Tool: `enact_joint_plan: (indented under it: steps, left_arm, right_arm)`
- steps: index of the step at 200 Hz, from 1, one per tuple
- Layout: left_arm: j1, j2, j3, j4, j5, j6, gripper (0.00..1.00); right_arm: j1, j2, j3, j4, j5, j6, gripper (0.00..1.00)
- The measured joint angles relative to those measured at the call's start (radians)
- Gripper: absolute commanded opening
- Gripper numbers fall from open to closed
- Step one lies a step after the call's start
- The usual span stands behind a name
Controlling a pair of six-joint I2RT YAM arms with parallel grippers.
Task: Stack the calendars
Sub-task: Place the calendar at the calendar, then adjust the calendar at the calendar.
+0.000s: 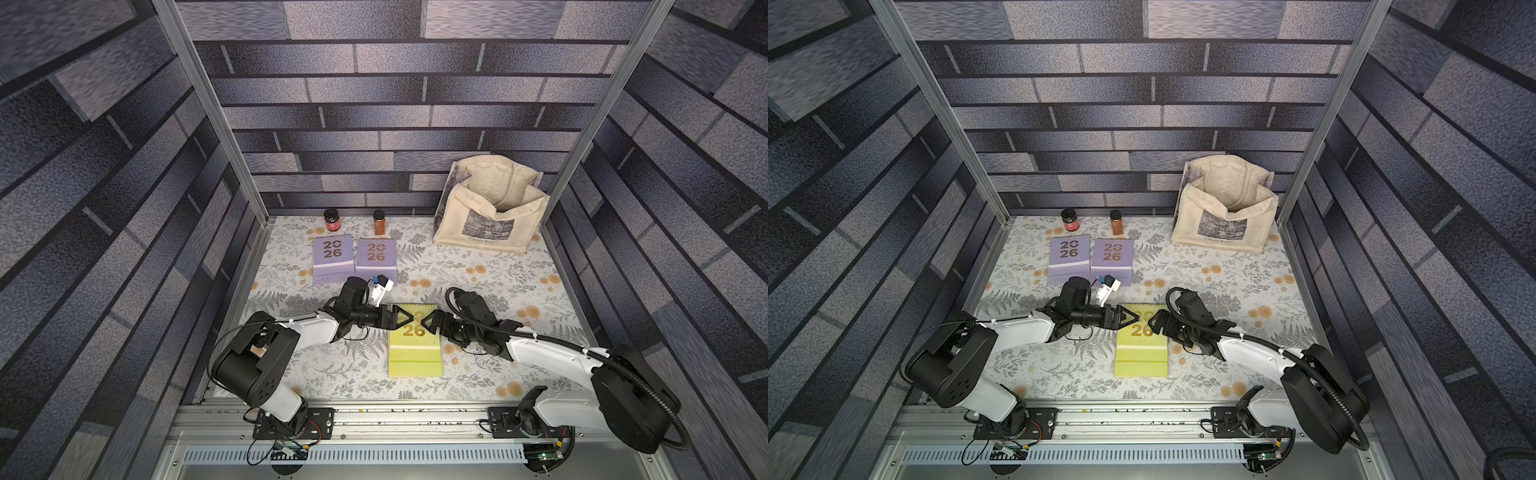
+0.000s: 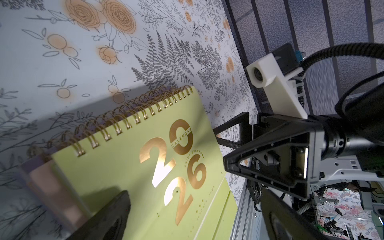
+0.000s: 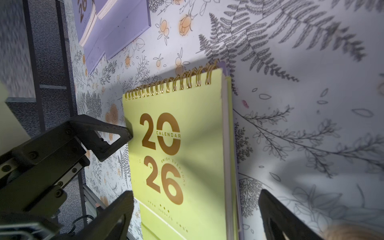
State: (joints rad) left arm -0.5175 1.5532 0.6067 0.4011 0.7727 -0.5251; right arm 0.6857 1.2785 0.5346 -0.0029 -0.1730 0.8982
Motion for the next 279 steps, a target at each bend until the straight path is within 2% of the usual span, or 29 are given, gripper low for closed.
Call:
enact_joint_plan:
  steps: [41, 119, 169, 279]
  left_arm:
    - [0.000, -0.030, 0.000, -0.028, -0.048, 0.000, 1.00]
    - [0.024, -0.233, -0.011, -0.163, -0.203, 0.023, 1.00]
    - [0.029, -0.224, -0.068, -0.197, -0.240, 0.026, 1.00]
    - [0.029, -0.155, -0.070, -0.150, -0.250, 0.014, 1.00]
  right_arm:
    - [0.000, -0.005, 0.066, -0.069, 0.019, -0.050, 0.99]
    - [-0.001, 0.070, 0.163, -0.151, 0.035, -0.111, 1.00]
    - [-0.001, 0.103, 0.199, -0.169, 0.035, -0.127, 1.00]
    - [-0.001, 0.187, 0.255, -0.169, 0.014, -0.142, 1.00]
